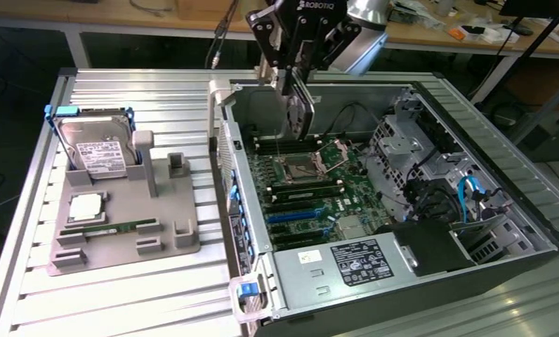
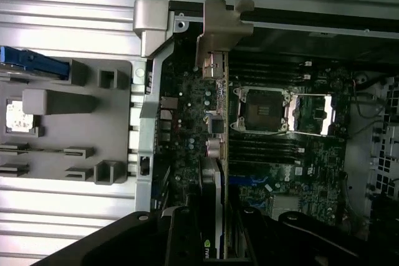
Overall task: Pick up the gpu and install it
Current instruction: 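Pick up the gpu and move the gpu toward the slot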
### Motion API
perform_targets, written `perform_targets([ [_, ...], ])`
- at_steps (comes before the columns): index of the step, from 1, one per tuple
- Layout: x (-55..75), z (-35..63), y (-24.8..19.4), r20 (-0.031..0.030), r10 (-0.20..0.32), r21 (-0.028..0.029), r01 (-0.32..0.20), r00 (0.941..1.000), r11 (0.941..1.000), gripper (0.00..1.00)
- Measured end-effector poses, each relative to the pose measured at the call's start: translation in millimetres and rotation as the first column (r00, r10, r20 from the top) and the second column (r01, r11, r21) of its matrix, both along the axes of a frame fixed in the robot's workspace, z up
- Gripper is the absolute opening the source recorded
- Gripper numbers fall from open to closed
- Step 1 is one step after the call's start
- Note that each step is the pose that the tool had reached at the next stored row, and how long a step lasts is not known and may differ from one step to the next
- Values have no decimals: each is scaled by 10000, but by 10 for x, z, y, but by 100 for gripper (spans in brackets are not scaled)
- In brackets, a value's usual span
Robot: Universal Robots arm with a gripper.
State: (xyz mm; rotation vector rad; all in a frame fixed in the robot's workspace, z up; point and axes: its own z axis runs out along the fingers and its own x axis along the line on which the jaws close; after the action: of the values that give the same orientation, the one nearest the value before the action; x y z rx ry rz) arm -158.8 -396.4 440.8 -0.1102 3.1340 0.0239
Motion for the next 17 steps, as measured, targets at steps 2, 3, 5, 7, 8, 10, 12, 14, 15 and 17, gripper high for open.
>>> perform_targets([
  [2,82,0,0,0,0,0,0,10000,10000,28],
  [3,119,0,0,0,0,0,0,10000,10000,28],
  [5,198,0,0,-1,1,0,-1,10000,10000,28],
  [7,266,-1,0,1,0,1,0,10000,10000,28],
  [8,300,0,0,1,0,0,0,10000,10000,28],
  [10,371,0,0,0,1,0,-1,10000,10000,28],
  [12,438,-1,0,0,0,0,0,10000,10000,28],
  [14,456,-1,0,0,-2,-6,2,10000,10000,28],
  [15,456,-1,0,0,6,-6,-6,10000,10000,28],
  [17,461,-1,0,0,192,-7,-192,9998,9998,28],
])
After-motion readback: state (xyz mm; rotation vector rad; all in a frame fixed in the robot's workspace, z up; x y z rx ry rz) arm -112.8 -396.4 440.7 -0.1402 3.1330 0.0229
